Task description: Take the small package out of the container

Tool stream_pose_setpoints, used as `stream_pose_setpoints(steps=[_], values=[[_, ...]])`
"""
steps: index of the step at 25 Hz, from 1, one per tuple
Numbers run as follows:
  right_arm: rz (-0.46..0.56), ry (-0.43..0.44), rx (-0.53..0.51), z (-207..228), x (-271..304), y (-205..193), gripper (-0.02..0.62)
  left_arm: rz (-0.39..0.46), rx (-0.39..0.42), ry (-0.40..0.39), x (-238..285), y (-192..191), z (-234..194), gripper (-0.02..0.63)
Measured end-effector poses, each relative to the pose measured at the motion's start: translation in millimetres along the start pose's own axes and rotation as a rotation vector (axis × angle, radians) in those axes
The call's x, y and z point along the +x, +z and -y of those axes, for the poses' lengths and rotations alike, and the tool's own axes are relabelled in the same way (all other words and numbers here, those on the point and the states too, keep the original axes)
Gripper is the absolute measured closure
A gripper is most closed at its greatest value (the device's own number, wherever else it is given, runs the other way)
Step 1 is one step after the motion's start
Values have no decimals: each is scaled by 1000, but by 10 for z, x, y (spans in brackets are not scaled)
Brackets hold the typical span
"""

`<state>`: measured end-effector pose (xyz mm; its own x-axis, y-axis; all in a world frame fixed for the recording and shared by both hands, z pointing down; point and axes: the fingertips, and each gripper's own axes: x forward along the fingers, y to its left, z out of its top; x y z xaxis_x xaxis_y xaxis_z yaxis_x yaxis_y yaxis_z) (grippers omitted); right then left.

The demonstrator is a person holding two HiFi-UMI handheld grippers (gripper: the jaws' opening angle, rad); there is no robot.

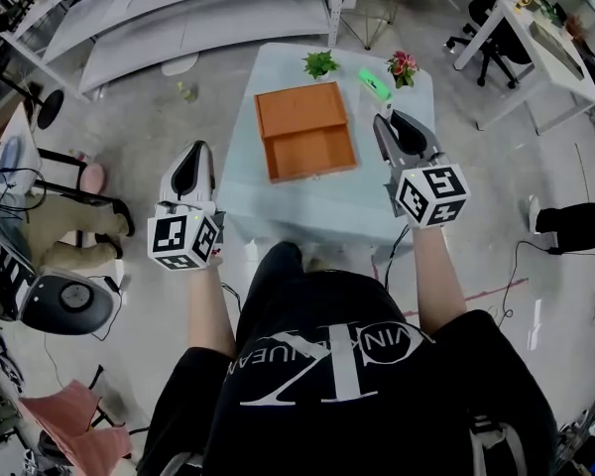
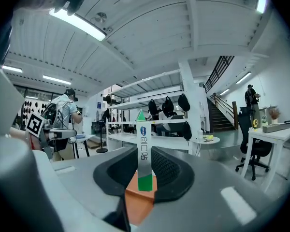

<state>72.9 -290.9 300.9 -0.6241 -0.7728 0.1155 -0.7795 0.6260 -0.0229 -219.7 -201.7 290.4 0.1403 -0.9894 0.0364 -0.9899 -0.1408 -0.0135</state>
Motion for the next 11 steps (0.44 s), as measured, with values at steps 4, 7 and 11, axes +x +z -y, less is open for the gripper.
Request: stream_pose_setpoints(steps=[4, 7, 11], values=[[10, -9, 8, 37, -30, 30, 506, 6, -1, 1, 18, 25, 8, 606], [14, -12, 15, 56, -52, 47, 506, 8, -4, -2, 23, 41, 25, 606], [23, -16, 33, 62, -109, 49, 505, 9, -4, -6, -13, 51, 48, 606]])
